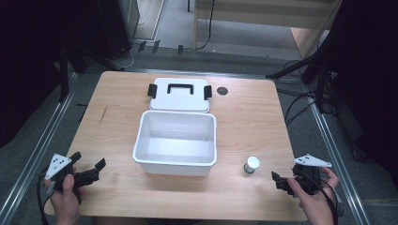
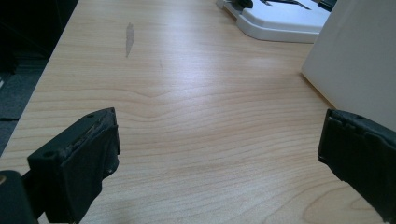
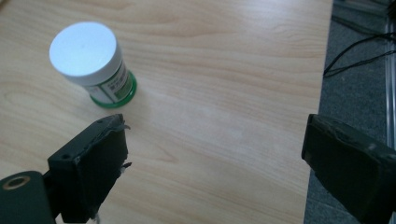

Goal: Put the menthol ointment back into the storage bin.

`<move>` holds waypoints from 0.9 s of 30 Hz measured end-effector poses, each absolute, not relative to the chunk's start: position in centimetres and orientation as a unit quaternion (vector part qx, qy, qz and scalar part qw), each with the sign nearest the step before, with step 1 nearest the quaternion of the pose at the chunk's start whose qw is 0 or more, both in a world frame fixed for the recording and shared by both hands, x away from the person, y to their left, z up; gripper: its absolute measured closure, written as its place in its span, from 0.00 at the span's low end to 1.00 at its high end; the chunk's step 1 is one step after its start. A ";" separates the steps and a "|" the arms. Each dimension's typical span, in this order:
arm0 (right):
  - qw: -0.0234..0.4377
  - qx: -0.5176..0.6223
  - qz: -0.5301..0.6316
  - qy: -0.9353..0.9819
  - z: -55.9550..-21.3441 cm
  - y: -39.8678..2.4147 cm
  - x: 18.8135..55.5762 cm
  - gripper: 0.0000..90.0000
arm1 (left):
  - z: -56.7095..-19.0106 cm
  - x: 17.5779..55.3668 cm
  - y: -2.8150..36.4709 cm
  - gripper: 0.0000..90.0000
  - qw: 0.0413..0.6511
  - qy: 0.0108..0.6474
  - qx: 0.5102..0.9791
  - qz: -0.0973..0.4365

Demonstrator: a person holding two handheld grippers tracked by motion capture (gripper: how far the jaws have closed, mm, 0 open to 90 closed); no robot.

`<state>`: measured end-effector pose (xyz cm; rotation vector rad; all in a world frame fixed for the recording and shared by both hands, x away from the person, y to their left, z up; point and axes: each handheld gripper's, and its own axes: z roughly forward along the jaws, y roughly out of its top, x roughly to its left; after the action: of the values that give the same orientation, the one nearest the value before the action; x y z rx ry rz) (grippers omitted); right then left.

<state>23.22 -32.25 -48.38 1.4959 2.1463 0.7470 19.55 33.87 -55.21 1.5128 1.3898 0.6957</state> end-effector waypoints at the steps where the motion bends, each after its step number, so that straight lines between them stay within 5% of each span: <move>1: 0.202 0.537 0.259 0.777 -48.3 -32.1 23.3 0.08 | -55.2 19.6 33.9 0.00 0.468 0.566 0.616 0.283; 16: 0.104 0.538 0.118 0.828 -47.6 -30.0 25.6 0.15 | -55.2 19.6 34.0 0.00 0.469 0.567 0.617 0.279; 27: 0.076 0.523 0.087 0.845 -46.8 -27.4 26.9 0.21 | -55.3 19.6 34.0 0.00 0.470 0.569 0.616 0.275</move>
<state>26.89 -27.37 -46.78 1.5666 2.5326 0.2618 19.63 34.02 -55.25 1.5104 1.3945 0.6743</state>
